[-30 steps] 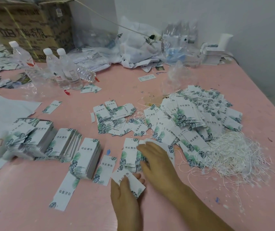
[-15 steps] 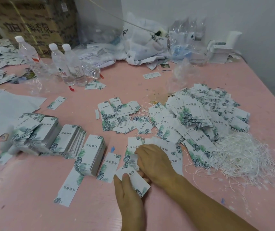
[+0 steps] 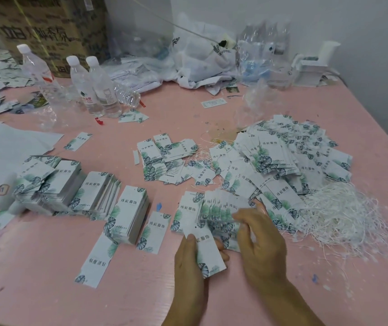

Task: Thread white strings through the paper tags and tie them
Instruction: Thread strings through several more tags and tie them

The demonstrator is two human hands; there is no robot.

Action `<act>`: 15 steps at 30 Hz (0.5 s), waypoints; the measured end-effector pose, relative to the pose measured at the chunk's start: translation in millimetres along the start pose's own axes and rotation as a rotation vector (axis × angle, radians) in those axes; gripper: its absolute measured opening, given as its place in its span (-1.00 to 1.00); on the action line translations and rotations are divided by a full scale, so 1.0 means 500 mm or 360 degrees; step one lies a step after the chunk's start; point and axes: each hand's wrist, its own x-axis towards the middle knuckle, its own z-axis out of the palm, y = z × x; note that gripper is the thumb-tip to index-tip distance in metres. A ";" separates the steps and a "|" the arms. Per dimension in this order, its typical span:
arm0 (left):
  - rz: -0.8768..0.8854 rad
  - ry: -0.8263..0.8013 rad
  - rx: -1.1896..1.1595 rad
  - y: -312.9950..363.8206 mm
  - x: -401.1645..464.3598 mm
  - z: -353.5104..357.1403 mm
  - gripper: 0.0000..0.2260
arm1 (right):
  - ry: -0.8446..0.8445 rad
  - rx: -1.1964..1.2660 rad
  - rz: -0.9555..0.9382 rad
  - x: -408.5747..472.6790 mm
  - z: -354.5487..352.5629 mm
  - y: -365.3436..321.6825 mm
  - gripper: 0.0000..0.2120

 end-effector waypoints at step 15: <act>0.0043 -0.0308 0.0297 -0.029 0.001 0.022 -0.75 | -0.0117 0.0004 -0.0221 -0.132 -0.055 0.008 -0.76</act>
